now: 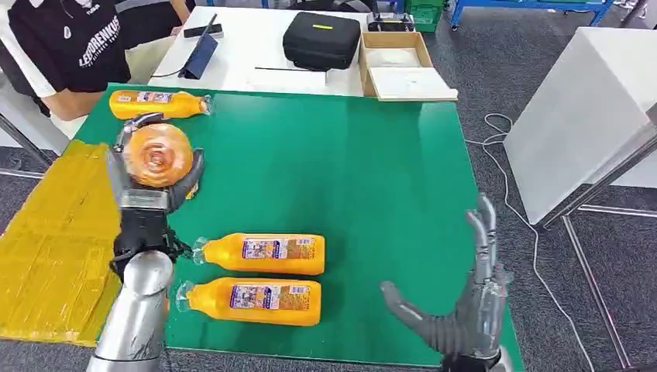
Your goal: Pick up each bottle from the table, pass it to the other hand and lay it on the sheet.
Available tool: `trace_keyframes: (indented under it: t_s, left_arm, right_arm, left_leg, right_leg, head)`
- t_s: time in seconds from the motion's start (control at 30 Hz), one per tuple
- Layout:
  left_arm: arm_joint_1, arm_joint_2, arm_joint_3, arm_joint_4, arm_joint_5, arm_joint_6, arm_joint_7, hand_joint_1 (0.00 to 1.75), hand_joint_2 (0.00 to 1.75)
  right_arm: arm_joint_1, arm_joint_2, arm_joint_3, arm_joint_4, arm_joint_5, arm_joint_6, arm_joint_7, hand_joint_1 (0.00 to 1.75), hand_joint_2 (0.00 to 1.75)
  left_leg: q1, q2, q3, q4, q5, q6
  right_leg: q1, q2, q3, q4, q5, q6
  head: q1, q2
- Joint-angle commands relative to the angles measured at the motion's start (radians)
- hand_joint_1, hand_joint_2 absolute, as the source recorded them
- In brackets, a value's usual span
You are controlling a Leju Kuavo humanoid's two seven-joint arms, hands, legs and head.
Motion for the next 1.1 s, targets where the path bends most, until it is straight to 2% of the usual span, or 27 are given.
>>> trace_keyframes:
  t_s: [0.03, 0.07, 0.27, 0.33, 0.47, 0.53, 0.6, 0.77, 0.83, 0.93, 0.97, 1.1]
  left_arm:
    - [-0.098, 0.106, -0.078, 0.432, -0.566, 0.236, 0.097, 1.75, 1.75]
    - [-0.11, 0.101, -0.081, 0.486, -0.694, 0.257, 0.156, 1.75, 1.75]
    - [-0.118, 0.101, -0.063, 0.595, -0.882, 0.257, 0.223, 1.75, 1.75]
    - [-0.113, 0.137, -0.103, 0.627, -0.894, 0.257, 0.28, 1.75, 1.75]
    - [-0.11, 0.148, -0.093, 0.708, -0.894, 0.257, 0.275, 1.75, 1.75]
    - [-0.11, 0.148, -0.093, 0.708, -0.894, 0.257, 0.275, 1.75, 1.75]
    - [-0.11, 0.148, -0.093, 0.708, -0.894, 0.257, 0.275, 1.75, 1.75]
    - [-0.104, 0.158, -0.114, 0.732, -0.894, 0.257, 0.343, 1.75, 1.75]
    - [-0.101, 0.141, -0.059, 0.725, -0.894, 0.257, 0.337, 1.75, 1.75]
    - [-0.101, 0.141, -0.059, 0.725, -0.894, 0.257, 0.337, 1.75, 1.75]
    - [-0.106, 0.137, -0.03, 0.73, -0.894, 0.257, 0.331, 1.75, 1.75]
    - [-0.109, 0.138, 0.057, 0.736, -0.887, 0.257, 0.337, 1.75, 1.75]
  right_arm:
    - [-0.076, -0.006, -0.044, 0.041, -0.015, 0.043, 0.029, 0.0, 1.75]
    - [-0.087, -0.004, -0.045, 0.048, -0.012, 0.049, 0.037, 0.0, 1.75]
    - [-0.07, -0.02, -0.043, 0.068, -0.018, 0.053, 0.028, 0.0, 1.75]
    - [-0.062, -0.03, -0.043, 0.077, -0.029, 0.057, 0.013, 0.0, 1.75]
    - [-0.062, -0.035, -0.051, 0.09, -0.034, 0.065, 0.0, 0.0, 1.75]
    - [-0.062, -0.035, -0.051, 0.09, -0.034, 0.065, 0.0, 0.0, 1.75]
    - [-0.062, -0.035, -0.051, 0.09, -0.034, 0.065, 0.0, 0.0, 1.75]
    - [-0.064, -0.028, -0.056, 0.096, -0.018, 0.078, 0.006, 0.0, 1.75]
    - [-0.064, -0.032, -0.057, 0.102, -0.017, 0.077, 0.007, 0.0, 1.75]
    - [-0.064, -0.032, -0.057, 0.102, -0.017, 0.077, 0.007, 0.0, 1.75]
    - [-0.067, -0.036, -0.058, 0.108, -0.022, 0.079, 0.006, 0.0, 1.75]
    - [-0.041, -0.05, -0.064, 0.124, -0.035, 0.069, -0.003, 0.0, 1.75]
  left_leg:
    - [0.0, 0.001, 0.004, -0.002, 0.0, -0.003]
    - [0.0, 0.002, 0.005, -0.002, 0.0, -0.004]
    - [0.0, 0.001, 0.005, -0.002, 0.001, -0.004]
    - [0.0, 0.002, 0.005, -0.002, 0.001, -0.005]
    - [0.0, 0.002, 0.004, -0.002, 0.001, -0.004]
    - [0.001, 0.003, 0.007, -0.003, 0.0, -0.007]
    - [0.001, 0.002, 0.004, -0.001, 0.0, -0.005]
    - [0.002, 0.001, 0.003, -0.001, 0.001, -0.005]
    - [0.002, 0.002, 0.002, -0.001, 0.001, -0.004]
    - [0.002, 0.002, 0.0, 0.0, 0.001, -0.003]
    - [0.002, 0.002, 0.003, 0.0, 0.0, -0.006]
    - [0.002, 0.003, 0.003, 0.0, 0.0, -0.005]
  right_leg:
    - [0.0, 0.001, 0.003, -0.001, 0.0, -0.001]
    - [-0.001, 0.001, 0.004, -0.001, 0.001, -0.001]
    - [0.0, 0.0, 0.004, -0.002, 0.002, -0.003]
    - [0.0, 0.001, 0.004, -0.002, 0.002, -0.003]
    - [0.0, 0.001, 0.003, -0.001, 0.001, -0.003]
    - [0.0, 0.001, 0.006, -0.002, 0.001, -0.004]
    - [0.0, 0.001, 0.003, -0.001, 0.001, -0.003]
    - [0.0, 0.001, 0.003, -0.001, 0.001, -0.003]
    - [0.001, 0.002, 0.002, -0.001, 0.001, -0.003]
    - [0.001, 0.001, 0.0, 0.0, 0.002, -0.003]
    - [0.0, 0.001, 0.003, 0.0, 0.0, -0.004]
    - [0.001, 0.002, 0.002, -0.001, 0.001, -0.003]
  head:
    - [0.0, 0.0]
    - [0.0, 0.0]
    - [0.0, 0.0]
    - [0.0, 0.0]
    - [0.0, 0.0]
    - [0.0, 0.0]
    - [0.0, 0.0]
    - [0.0, 0.0]
    - [0.0, 0.0]
    - [0.0, 0.0]
    - [0.0, 0.0]
    - [0.0, 0.0]
